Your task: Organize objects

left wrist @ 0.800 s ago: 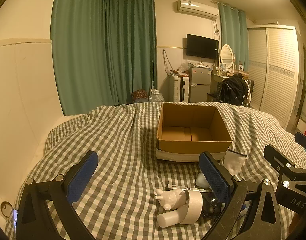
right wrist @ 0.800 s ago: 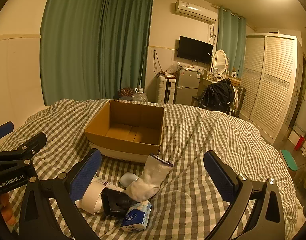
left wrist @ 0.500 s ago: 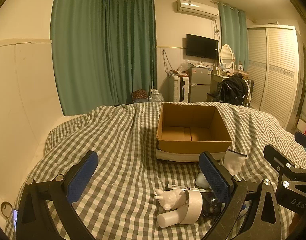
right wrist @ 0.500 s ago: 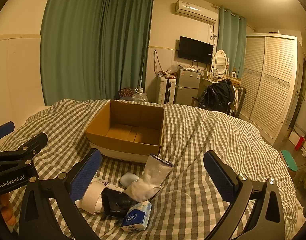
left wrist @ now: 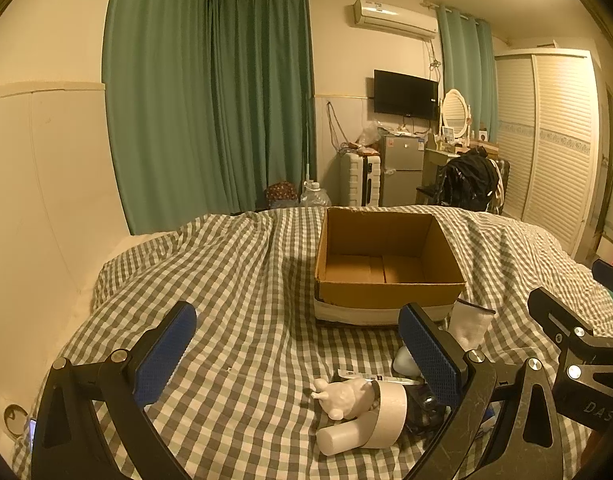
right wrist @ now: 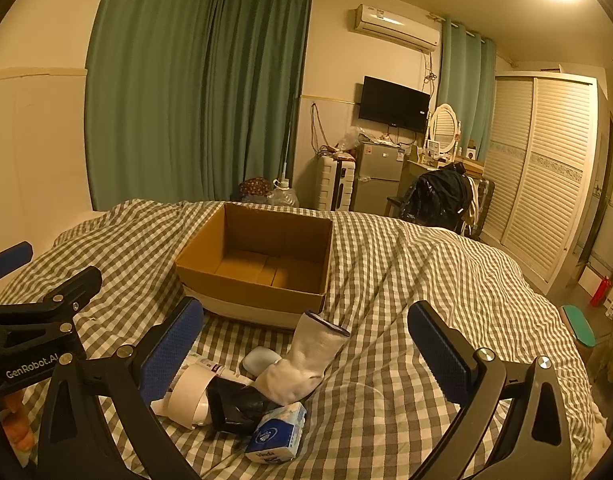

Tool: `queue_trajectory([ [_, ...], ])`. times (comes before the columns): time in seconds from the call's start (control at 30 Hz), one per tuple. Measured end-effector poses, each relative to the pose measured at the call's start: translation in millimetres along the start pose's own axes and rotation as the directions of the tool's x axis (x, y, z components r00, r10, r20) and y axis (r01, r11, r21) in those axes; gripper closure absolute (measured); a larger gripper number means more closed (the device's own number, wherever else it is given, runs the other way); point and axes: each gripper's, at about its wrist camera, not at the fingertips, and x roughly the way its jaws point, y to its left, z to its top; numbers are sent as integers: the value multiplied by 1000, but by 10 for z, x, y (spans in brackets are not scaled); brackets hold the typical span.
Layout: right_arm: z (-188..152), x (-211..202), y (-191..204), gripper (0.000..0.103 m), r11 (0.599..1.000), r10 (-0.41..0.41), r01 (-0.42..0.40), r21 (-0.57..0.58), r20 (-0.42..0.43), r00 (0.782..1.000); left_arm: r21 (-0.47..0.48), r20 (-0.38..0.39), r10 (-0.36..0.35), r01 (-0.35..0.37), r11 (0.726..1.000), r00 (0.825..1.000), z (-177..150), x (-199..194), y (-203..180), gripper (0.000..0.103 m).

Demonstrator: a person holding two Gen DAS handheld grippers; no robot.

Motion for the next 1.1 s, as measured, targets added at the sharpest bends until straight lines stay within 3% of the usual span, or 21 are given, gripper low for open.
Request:
queue_trajectory([
  [0.43, -94, 42, 52, 3, 1000, 23, -23, -1, -29, 999, 1, -37, -10, 10, 1000, 999, -109, 79, -13, 0],
  [0.7, -260, 189, 39, 5, 999, 35, -36, -9, -103, 994, 38, -139, 16, -11, 999, 990, -362, 314, -27, 0],
  [0.87, -503, 462, 90, 5, 998, 21, -35, -59, -224, 974, 58, -243, 12, 2, 998, 970, -675, 530, -69, 0],
  [1.0, -736, 662, 171, 8, 994, 4, -41, -105, -332, 943, 74, -303, -14, 38, 997, 953, -876, 642, -139, 0],
  [1.1, -876, 736, 223, 20, 989, 7, -62, -137, -371, 929, 103, -319, -30, 66, 992, 947, -960, 672, -237, 0],
])
